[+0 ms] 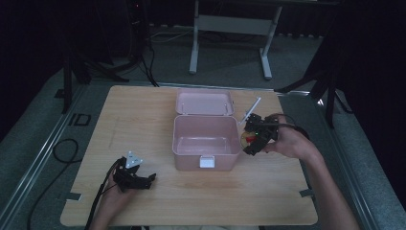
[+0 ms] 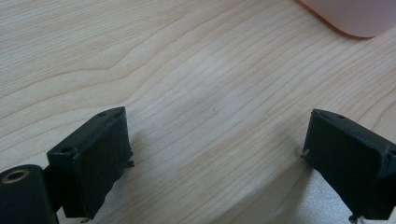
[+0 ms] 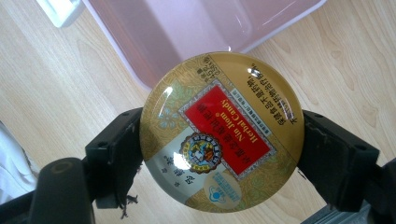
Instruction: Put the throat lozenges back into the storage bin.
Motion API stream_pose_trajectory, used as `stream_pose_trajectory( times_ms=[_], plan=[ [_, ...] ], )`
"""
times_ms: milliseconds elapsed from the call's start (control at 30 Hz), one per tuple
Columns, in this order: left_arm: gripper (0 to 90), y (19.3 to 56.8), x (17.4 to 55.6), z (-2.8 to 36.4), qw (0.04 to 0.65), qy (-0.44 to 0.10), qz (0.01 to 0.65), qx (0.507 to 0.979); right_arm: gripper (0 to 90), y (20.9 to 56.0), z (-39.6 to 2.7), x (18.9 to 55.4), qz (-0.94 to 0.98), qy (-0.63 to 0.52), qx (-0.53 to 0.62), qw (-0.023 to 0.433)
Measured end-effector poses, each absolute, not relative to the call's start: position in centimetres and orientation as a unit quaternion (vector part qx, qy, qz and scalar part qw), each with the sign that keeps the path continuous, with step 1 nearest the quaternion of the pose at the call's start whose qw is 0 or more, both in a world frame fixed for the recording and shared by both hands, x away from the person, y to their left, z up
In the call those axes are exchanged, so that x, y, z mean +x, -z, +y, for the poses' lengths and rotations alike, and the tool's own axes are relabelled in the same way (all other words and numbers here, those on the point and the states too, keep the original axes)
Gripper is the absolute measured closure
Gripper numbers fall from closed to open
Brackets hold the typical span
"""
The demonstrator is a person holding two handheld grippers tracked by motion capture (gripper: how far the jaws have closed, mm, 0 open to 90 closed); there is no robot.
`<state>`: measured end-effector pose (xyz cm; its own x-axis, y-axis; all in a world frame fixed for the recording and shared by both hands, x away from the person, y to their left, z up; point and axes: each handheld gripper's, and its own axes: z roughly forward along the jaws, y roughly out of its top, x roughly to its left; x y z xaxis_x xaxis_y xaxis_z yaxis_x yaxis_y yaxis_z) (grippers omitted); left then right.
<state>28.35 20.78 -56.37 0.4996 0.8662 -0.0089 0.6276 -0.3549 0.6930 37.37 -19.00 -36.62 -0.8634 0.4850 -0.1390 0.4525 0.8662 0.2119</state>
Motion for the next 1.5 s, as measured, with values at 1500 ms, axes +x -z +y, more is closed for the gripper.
stream_pose_trajectory(
  times_ms=[1500],
  plan=[
    [7.6,56.4,28.4,20.8,0.326,-0.182,0.464,0.803,19.9,36.0,-16.2,38.1,0.964,-0.090,0.231,0.092]
  ],
)
